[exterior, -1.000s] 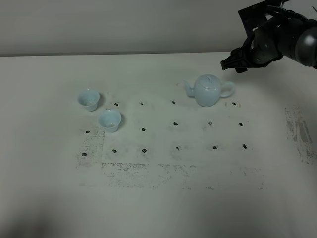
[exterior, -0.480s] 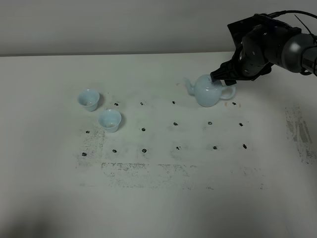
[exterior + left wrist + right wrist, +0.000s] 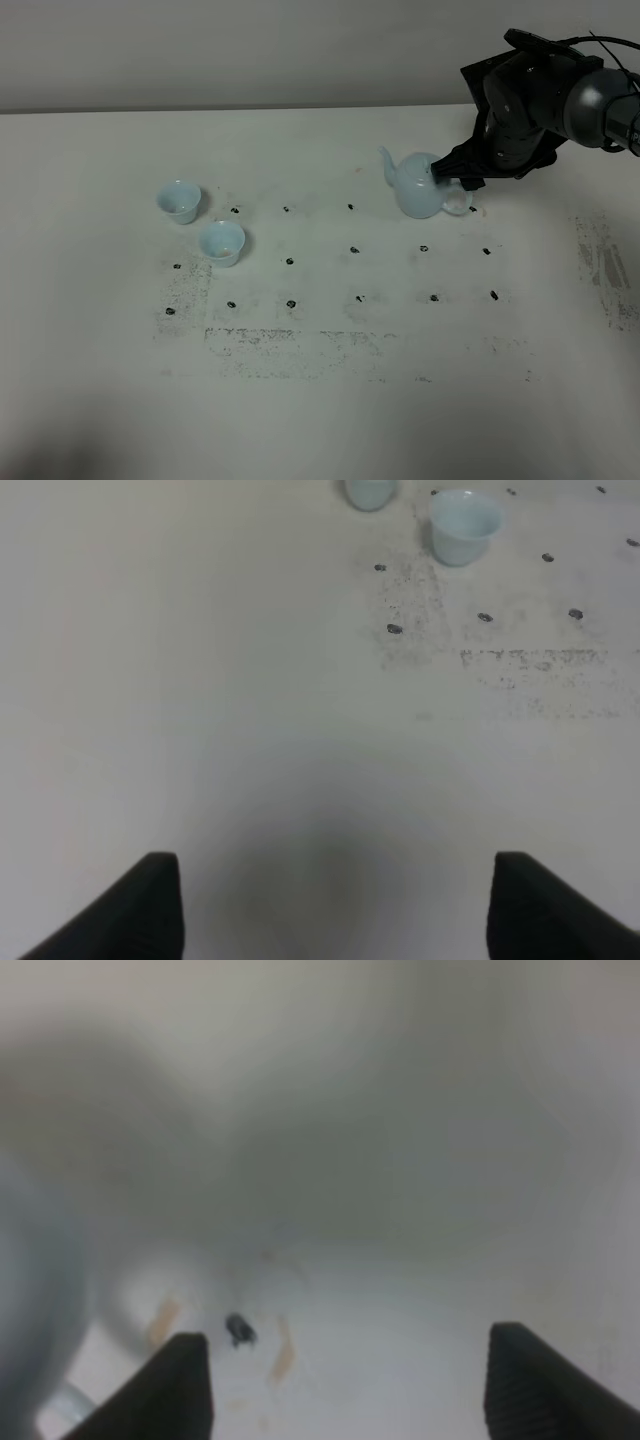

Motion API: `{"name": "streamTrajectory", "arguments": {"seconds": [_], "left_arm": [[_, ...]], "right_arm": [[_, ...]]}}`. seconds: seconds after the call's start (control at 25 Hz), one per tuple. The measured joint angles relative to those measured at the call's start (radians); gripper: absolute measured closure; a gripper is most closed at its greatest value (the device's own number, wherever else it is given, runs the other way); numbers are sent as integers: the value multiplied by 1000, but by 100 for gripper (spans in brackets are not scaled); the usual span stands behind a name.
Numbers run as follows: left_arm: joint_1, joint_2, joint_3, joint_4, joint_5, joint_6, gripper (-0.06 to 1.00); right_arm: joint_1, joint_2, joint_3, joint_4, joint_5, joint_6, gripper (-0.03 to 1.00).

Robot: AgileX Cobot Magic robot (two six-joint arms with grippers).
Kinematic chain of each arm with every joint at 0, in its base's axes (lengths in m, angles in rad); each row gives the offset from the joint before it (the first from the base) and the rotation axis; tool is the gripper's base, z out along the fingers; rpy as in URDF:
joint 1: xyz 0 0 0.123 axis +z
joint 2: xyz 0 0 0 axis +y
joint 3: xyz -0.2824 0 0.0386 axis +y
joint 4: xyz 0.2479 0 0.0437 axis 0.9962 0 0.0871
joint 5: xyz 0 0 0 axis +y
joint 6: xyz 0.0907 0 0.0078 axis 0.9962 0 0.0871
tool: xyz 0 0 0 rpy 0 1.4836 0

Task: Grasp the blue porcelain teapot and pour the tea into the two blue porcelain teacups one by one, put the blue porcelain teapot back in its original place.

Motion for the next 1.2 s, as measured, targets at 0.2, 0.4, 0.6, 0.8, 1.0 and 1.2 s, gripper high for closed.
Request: {"name": "streamTrajectory", "arguments": {"seconds": [0.2,0.4,0.6,0.8,1.0,1.2], "left_arm": [[0,0,0,0,0,0,34],[0,0,0,0,0,0,34],[0,0,0,0,0,0,34],[0,0,0,0,0,0,34],[0,0,0,0,0,0,34],[0,0,0,0,0,0,34]], "right_arm": [[0,0,0,22,39,0,41],[0,0,0,67,65,-16,41],[0,0,0,105,89,-45,41],[0,-1,0,77,150,-47,41],[0,-54,0,33,272,-117,41],[-5,-170,-2,146,340,-449,41]]}}
